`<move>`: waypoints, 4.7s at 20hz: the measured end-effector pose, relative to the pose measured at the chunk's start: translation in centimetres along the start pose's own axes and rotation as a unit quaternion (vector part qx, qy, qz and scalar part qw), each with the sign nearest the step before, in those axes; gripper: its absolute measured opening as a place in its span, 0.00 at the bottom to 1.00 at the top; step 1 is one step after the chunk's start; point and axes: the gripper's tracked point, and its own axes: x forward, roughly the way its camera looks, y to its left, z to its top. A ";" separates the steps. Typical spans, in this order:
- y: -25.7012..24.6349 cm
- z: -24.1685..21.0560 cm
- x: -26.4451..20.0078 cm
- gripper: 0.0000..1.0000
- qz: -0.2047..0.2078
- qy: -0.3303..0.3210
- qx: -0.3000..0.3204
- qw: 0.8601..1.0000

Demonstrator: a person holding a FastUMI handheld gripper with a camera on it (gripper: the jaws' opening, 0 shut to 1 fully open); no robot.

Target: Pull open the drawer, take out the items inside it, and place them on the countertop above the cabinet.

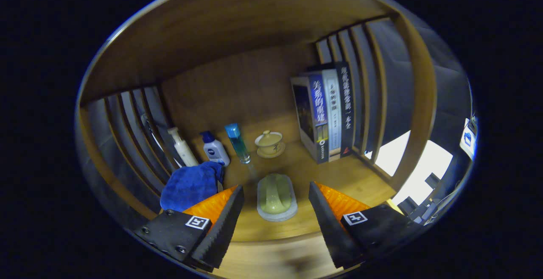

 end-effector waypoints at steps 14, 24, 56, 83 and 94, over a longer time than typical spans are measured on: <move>-5.4 -5.3 -16.6 0.98 -0.030 -0.122 -0.031 0.992; -6.7 -15.7 -19.3 0.98 -0.044 -0.107 -0.028 0.993; -5.9 -22.1 -14.8 0.98 -0.015 -0.055 -0.051 0.997; -4.0 -17.5 -2.3 0.98 -0.034 -0.041 -0.053 0.997; -3.3 -16.6 0.5 0.98 -0.031 -0.047 -0.060 0.997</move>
